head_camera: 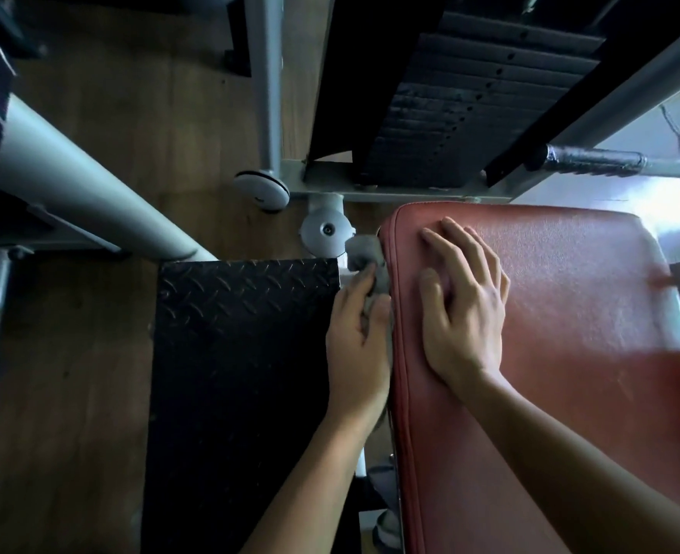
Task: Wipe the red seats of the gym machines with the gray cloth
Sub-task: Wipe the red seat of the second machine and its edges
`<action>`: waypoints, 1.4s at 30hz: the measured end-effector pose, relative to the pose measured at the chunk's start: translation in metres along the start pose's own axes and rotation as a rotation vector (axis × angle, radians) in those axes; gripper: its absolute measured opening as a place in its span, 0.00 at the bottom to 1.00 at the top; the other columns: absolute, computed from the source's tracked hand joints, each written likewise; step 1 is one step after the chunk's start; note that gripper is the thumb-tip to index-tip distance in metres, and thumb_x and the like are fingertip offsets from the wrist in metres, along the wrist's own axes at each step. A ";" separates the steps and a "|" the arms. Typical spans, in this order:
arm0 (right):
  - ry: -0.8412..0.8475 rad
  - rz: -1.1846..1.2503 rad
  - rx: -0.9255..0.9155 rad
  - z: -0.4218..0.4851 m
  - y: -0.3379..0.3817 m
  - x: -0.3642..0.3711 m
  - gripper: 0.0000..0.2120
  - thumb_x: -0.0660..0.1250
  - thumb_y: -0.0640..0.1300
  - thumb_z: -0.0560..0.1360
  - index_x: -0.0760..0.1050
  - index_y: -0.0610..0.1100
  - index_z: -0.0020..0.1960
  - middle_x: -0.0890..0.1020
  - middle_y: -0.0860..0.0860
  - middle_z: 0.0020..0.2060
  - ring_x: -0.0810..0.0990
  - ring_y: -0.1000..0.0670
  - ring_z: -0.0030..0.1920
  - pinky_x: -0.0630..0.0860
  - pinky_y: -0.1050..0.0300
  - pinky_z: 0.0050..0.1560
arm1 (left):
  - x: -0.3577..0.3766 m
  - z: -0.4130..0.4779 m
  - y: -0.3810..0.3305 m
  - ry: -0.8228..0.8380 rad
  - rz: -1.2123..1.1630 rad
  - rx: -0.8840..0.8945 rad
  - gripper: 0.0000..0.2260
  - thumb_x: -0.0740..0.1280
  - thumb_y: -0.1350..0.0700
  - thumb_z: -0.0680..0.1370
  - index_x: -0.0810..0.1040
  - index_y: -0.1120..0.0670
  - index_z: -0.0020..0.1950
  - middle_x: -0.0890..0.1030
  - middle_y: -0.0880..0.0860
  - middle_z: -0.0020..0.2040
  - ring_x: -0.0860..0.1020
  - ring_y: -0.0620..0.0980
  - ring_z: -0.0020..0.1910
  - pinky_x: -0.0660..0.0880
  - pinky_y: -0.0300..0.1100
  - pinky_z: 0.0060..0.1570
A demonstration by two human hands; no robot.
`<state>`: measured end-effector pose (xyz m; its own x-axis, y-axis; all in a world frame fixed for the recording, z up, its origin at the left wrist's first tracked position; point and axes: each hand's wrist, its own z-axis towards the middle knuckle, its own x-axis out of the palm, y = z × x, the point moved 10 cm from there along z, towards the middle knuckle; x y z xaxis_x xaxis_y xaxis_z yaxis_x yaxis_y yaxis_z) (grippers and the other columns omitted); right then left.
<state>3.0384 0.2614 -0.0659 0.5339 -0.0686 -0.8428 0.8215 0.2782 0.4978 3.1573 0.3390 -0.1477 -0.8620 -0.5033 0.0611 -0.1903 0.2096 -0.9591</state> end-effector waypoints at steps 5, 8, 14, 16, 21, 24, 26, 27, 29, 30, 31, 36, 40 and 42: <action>0.006 0.000 0.001 0.001 -0.001 0.002 0.22 0.57 0.49 0.76 0.74 0.51 0.69 0.71 0.55 0.72 0.63 0.51 0.75 0.58 0.43 0.74 | 0.003 0.039 -0.014 -0.013 0.049 0.025 0.17 0.61 0.59 0.84 0.74 0.54 0.74 0.74 0.46 0.71 0.70 0.36 0.70 0.64 0.32 0.70; 0.013 -0.003 -0.001 -0.001 0.000 0.003 0.22 0.57 0.49 0.76 0.74 0.51 0.69 0.71 0.54 0.72 0.63 0.51 0.75 0.58 0.44 0.74 | -0.003 0.007 -0.014 0.005 0.111 0.082 0.19 0.62 0.57 0.82 0.74 0.55 0.73 0.73 0.39 0.68 0.69 0.29 0.68 0.63 0.26 0.67; 0.010 -0.005 -0.003 0.001 0.001 0.001 0.22 0.58 0.49 0.76 0.74 0.51 0.69 0.71 0.55 0.72 0.63 0.51 0.75 0.58 0.45 0.75 | 0.004 0.042 -0.024 0.045 0.117 0.119 0.19 0.62 0.58 0.84 0.73 0.54 0.75 0.72 0.41 0.71 0.68 0.27 0.67 0.64 0.28 0.68; 0.011 -0.006 -0.001 0.001 0.001 0.002 0.22 0.58 0.49 0.76 0.74 0.51 0.69 0.71 0.55 0.72 0.63 0.51 0.75 0.57 0.46 0.75 | 0.006 0.044 -0.028 0.042 0.113 0.132 0.18 0.62 0.58 0.84 0.73 0.53 0.75 0.74 0.41 0.70 0.70 0.28 0.67 0.65 0.29 0.68; 0.007 0.004 -0.003 0.002 0.001 0.001 0.22 0.57 0.50 0.76 0.75 0.51 0.68 0.72 0.55 0.72 0.64 0.51 0.74 0.56 0.49 0.75 | 0.001 0.017 -0.022 0.075 0.088 0.104 0.20 0.64 0.57 0.81 0.74 0.54 0.73 0.74 0.43 0.68 0.71 0.29 0.66 0.66 0.26 0.65; 0.013 0.019 0.022 -0.001 -0.002 0.001 0.22 0.56 0.50 0.76 0.75 0.52 0.68 0.72 0.55 0.72 0.64 0.51 0.74 0.57 0.48 0.75 | -0.004 0.004 -0.024 0.112 0.090 0.090 0.18 0.66 0.61 0.81 0.75 0.56 0.72 0.77 0.48 0.67 0.75 0.35 0.65 0.69 0.31 0.66; 0.029 0.054 0.038 0.000 -0.004 0.001 0.22 0.57 0.50 0.76 0.75 0.52 0.68 0.71 0.56 0.73 0.63 0.52 0.75 0.57 0.47 0.75 | -0.010 -0.001 -0.021 0.139 0.102 0.058 0.17 0.67 0.60 0.81 0.76 0.57 0.71 0.79 0.51 0.66 0.78 0.43 0.64 0.73 0.35 0.65; 0.050 0.086 0.049 0.000 -0.006 0.001 0.23 0.58 0.50 0.76 0.75 0.53 0.69 0.71 0.56 0.73 0.63 0.52 0.76 0.57 0.46 0.76 | -0.013 -0.003 -0.017 0.152 0.081 -0.002 0.17 0.67 0.60 0.82 0.77 0.57 0.71 0.81 0.53 0.63 0.80 0.46 0.62 0.75 0.35 0.62; 0.136 0.153 0.048 -0.005 -0.009 0.000 0.23 0.59 0.47 0.76 0.74 0.53 0.71 0.68 0.55 0.75 0.59 0.53 0.78 0.56 0.47 0.77 | -0.021 -0.006 -0.012 0.164 0.072 -0.072 0.15 0.68 0.58 0.81 0.79 0.55 0.68 0.85 0.53 0.56 0.83 0.46 0.55 0.78 0.40 0.59; 0.189 0.153 0.025 -0.015 -0.010 -0.002 0.23 0.60 0.46 0.77 0.72 0.53 0.72 0.66 0.55 0.76 0.57 0.53 0.79 0.55 0.47 0.78 | -0.026 -0.008 -0.014 0.159 0.091 -0.064 0.15 0.68 0.56 0.81 0.80 0.54 0.67 0.85 0.52 0.54 0.84 0.45 0.53 0.78 0.41 0.59; 0.239 0.121 -0.008 -0.030 -0.012 -0.006 0.24 0.60 0.45 0.78 0.70 0.53 0.74 0.64 0.55 0.78 0.55 0.54 0.79 0.54 0.48 0.79 | -0.030 -0.012 -0.015 0.144 0.114 -0.045 0.15 0.68 0.55 0.81 0.80 0.53 0.67 0.85 0.53 0.54 0.84 0.45 0.52 0.78 0.40 0.59; 0.333 -0.071 -0.064 -0.128 -0.036 -0.034 0.23 0.54 0.51 0.84 0.58 0.58 0.79 0.53 0.60 0.80 0.44 0.58 0.80 0.46 0.55 0.78 | -0.056 -0.065 -0.005 0.061 0.176 -0.042 0.15 0.66 0.57 0.82 0.78 0.52 0.70 0.83 0.52 0.58 0.81 0.37 0.52 0.74 0.27 0.54; 0.262 -0.142 -0.043 -0.136 -0.032 -0.034 0.25 0.51 0.51 0.83 0.58 0.57 0.79 0.54 0.58 0.80 0.46 0.56 0.80 0.46 0.53 0.80 | -0.029 -0.134 0.009 0.104 0.136 -0.061 0.17 0.65 0.59 0.83 0.75 0.55 0.72 0.79 0.41 0.58 0.80 0.35 0.55 0.73 0.27 0.56; 0.240 -0.143 -0.034 -0.137 -0.030 -0.035 0.25 0.52 0.50 0.82 0.59 0.56 0.79 0.55 0.57 0.80 0.47 0.55 0.80 0.48 0.52 0.80 | -0.023 -0.129 0.007 0.040 0.167 -0.041 0.17 0.65 0.59 0.83 0.75 0.57 0.72 0.79 0.41 0.59 0.80 0.38 0.58 0.73 0.31 0.61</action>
<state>2.9674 0.3863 -0.0794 0.3475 0.1180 -0.9302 0.8757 0.3139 0.3670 3.1149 0.4602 -0.1202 -0.9010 -0.4252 -0.0861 -0.0614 0.3213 -0.9450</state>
